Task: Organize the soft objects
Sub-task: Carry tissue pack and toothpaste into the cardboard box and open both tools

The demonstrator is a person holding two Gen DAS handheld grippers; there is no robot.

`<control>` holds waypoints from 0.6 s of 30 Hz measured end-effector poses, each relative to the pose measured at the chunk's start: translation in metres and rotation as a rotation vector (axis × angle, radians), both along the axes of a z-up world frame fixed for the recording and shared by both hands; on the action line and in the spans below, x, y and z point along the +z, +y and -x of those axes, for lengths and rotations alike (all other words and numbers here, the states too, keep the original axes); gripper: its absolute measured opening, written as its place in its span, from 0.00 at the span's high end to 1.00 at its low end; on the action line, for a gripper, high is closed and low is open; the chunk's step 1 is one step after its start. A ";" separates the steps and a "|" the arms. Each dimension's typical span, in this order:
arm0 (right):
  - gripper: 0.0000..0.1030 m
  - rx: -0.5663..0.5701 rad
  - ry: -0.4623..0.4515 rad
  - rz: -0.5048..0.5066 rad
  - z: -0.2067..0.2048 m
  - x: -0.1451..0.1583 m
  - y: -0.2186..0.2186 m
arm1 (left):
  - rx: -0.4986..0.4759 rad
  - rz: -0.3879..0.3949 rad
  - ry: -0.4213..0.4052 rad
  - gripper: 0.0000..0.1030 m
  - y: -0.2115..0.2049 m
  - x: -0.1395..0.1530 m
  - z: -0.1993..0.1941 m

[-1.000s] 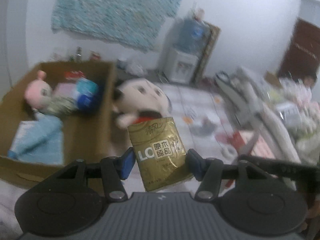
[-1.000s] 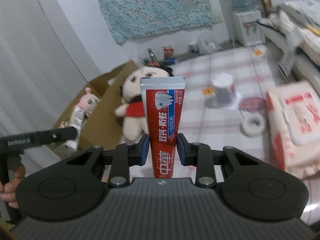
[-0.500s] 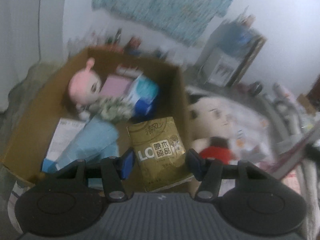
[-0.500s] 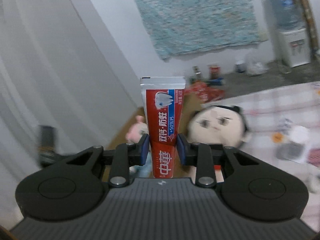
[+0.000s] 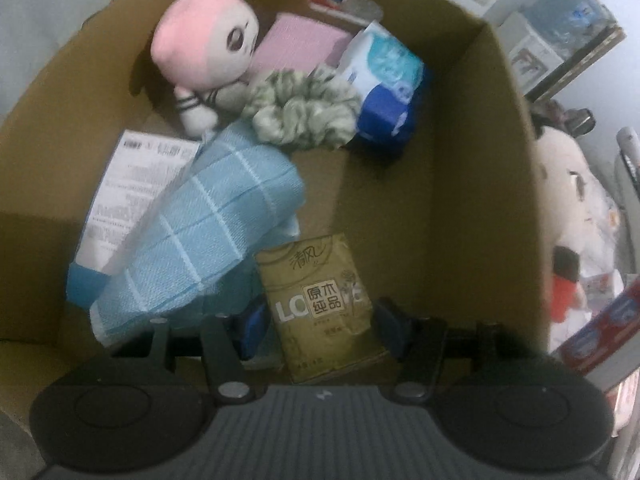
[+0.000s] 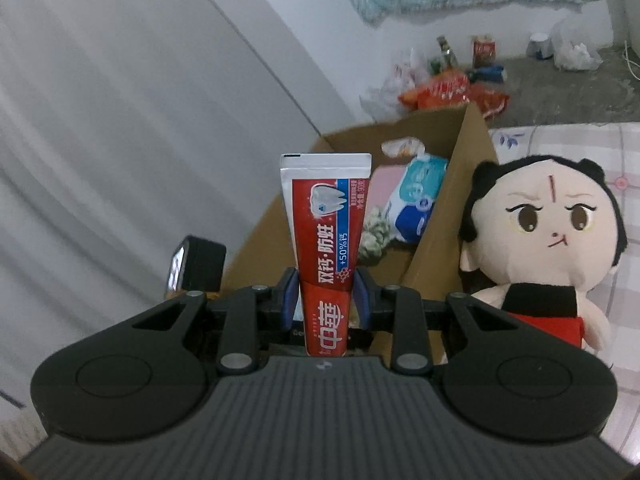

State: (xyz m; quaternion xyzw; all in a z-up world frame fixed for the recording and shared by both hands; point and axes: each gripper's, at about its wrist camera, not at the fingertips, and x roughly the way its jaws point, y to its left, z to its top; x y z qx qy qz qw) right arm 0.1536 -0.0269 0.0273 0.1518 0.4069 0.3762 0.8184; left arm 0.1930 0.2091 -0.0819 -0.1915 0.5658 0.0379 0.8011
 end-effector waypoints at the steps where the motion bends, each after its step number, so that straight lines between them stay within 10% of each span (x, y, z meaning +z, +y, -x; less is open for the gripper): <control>1: 0.73 0.009 0.005 0.021 -0.002 -0.001 0.006 | 0.002 0.002 0.015 0.41 0.001 -0.004 -0.002; 18: 0.73 0.115 0.074 0.305 -0.046 -0.032 0.074 | 0.105 0.083 -0.136 0.30 0.034 0.015 0.025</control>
